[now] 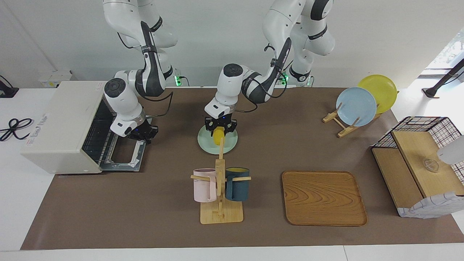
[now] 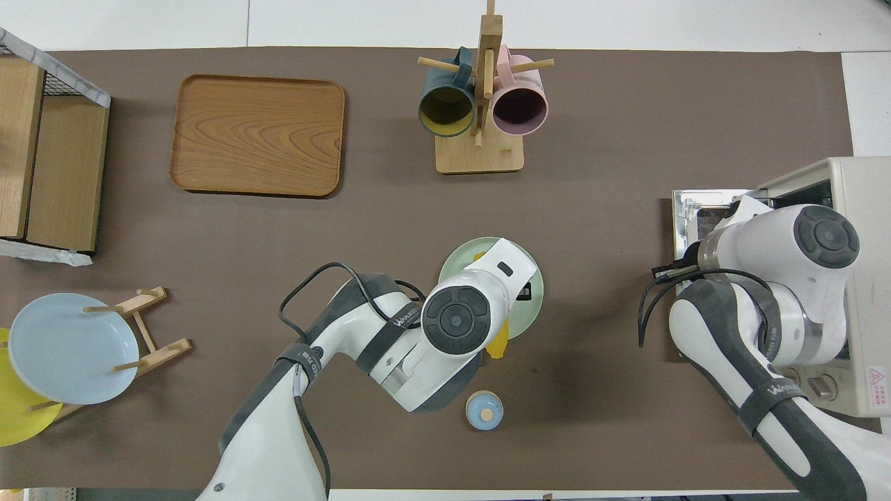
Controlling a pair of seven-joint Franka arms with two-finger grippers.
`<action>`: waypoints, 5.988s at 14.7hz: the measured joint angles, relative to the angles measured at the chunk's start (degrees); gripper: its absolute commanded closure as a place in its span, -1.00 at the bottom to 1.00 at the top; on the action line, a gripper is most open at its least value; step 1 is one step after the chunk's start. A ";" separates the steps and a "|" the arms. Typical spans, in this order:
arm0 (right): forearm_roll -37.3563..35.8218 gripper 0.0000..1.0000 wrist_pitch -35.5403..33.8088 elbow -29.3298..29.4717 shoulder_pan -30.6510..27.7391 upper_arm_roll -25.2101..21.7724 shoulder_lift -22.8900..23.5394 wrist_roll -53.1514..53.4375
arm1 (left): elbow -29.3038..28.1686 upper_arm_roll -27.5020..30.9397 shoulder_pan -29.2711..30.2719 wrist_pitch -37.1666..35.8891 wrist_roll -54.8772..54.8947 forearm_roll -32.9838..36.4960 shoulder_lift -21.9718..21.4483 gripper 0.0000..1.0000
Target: Put corn in oven
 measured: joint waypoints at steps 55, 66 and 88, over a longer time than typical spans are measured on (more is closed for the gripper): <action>-5.84 0.23 -3.61 23.06 37.85 0.47 17.27 47.52 | 16.70 2.53 40.53 -49.87 38.75 2.43 -18.80 -1.00; -6.29 1.00 -7.86 25.39 37.64 0.29 16.71 47.45 | 17.38 1.96 40.67 -52.61 38.84 2.43 -22.17 -1.00; -19.31 1.00 -37.02 25.24 10.13 -0.54 3.81 15.36 | 16.52 2.56 40.83 -53.14 38.83 2.43 -22.18 -1.00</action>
